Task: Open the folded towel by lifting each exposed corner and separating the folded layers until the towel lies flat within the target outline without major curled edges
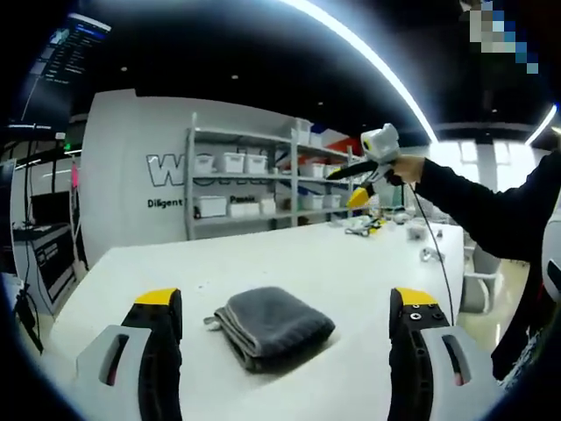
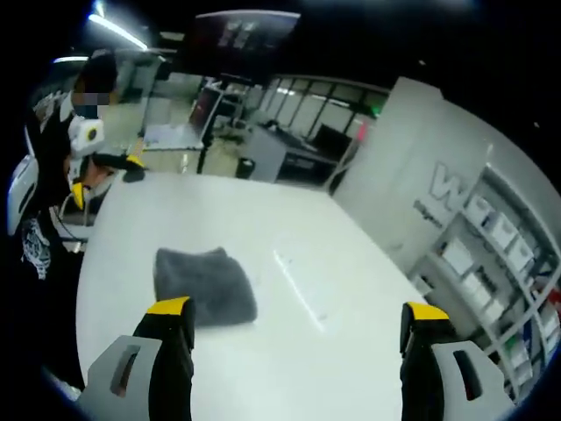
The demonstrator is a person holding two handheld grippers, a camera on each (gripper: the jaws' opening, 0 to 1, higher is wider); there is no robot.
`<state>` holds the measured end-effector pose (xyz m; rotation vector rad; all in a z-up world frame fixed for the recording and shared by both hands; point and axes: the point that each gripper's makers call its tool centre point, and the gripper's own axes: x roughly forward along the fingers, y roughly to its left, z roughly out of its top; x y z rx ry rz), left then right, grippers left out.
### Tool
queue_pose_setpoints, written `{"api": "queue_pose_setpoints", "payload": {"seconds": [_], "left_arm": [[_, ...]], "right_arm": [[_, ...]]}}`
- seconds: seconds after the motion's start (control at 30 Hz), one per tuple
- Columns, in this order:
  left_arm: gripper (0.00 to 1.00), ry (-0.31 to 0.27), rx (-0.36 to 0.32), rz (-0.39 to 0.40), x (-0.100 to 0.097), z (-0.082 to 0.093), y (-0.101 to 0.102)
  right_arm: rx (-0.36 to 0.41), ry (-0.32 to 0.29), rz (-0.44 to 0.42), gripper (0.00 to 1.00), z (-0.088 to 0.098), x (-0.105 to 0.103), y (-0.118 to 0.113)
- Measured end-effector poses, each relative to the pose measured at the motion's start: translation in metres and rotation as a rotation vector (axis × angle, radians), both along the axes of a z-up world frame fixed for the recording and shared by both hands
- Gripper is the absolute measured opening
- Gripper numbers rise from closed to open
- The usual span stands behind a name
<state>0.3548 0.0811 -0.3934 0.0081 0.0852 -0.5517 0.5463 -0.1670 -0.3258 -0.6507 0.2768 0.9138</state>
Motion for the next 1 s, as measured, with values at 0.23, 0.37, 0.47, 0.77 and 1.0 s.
{"api": "queue_pose_setpoints", "payload": {"seconds": [0.23, 0.37, 0.47, 0.77, 1.0], "left_arm": [[0.96, 0.012, -0.035, -0.007, 0.001, -0.002, -0.003], [0.96, 0.014, -0.043, -0.004, 0.001, -0.003, -0.002], [0.96, 0.016, -0.038, -0.003, 0.001, -0.004, -0.002], [0.96, 0.025, -0.057, -0.006, -0.001, -0.006, -0.003], [0.99, 0.037, -0.09, 0.045, 0.004, -0.009, 0.006]], "right_arm": [[-0.024, 0.011, 0.016, 1.0, -0.001, 0.005, 0.007], [-0.035, 0.018, 0.031, 1.0, -0.002, 0.006, 0.009], [-0.053, 0.024, 0.043, 1.0, -0.003, 0.007, 0.009], [-0.07, 0.008, 0.031, 0.99, 0.023, 0.023, 0.01], [-0.104, 0.004, 0.054, 0.99, 0.026, 0.026, 0.02]]}}
